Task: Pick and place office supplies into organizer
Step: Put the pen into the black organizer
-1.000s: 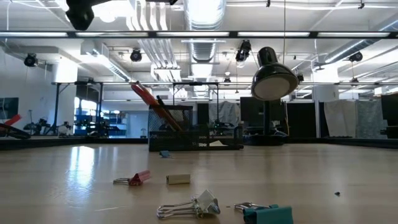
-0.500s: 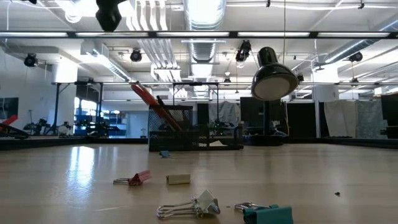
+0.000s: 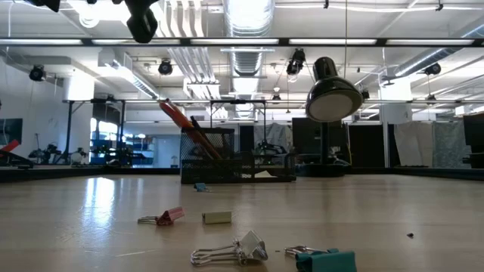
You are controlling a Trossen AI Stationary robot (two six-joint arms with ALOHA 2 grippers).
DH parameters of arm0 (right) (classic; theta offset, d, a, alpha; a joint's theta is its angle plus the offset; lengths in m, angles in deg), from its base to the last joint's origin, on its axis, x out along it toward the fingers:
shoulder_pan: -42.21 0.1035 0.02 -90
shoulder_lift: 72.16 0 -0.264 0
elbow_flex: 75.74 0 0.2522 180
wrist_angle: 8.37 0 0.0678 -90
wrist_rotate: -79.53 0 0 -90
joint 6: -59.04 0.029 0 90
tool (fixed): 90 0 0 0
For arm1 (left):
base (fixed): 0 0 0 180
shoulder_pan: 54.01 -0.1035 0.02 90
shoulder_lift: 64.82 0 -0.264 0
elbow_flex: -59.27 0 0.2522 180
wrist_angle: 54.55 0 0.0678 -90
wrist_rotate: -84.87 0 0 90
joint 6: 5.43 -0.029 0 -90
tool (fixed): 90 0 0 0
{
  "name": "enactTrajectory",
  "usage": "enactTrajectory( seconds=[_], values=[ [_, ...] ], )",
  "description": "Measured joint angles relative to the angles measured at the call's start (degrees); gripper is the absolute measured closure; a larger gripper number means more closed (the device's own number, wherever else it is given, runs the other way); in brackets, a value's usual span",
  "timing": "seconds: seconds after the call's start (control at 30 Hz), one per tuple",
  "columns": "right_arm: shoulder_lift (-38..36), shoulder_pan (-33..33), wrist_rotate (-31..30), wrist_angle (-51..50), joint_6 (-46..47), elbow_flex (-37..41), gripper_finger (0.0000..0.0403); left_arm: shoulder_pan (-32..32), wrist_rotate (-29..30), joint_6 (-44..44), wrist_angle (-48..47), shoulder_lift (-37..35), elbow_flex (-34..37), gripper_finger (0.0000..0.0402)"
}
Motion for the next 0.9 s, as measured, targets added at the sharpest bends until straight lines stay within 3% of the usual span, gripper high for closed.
enactTrajectory(
  seconds=[0.13,0.33,0.5,0.67,0.9],
  values=[
    [0.1,-1.0,0.2,-4.9,5.9,0.0,0.0377,-0.2,1.0,-2.1,0.2,-0.5,0.0,0.0385],
    [-0.9,-0.8,0.4,-20.5,20.3,-0.3,0.028,-3.4,5.6,-6.6,-1.8,-0.7,0.0,0.0387],
    [-2.8,-0.2,2.0,-41.2,42.5,-0.9,0.0201,-9.1,5.8,-12.9,-1.7,3.0,0.0,0.0388],
    [-5.4,0.7,1.3,-37.7,37.8,0.4,0.0166,-13.5,6.3,-20.7,0.8,9.3,0.0,0.0388],
    [-5.7,0.6,1.3,-40.4,39.5,0.5,0.0161,-14.6,13.0,-31.4,2.8,18.1,0.1,0.0388]
  ],
)
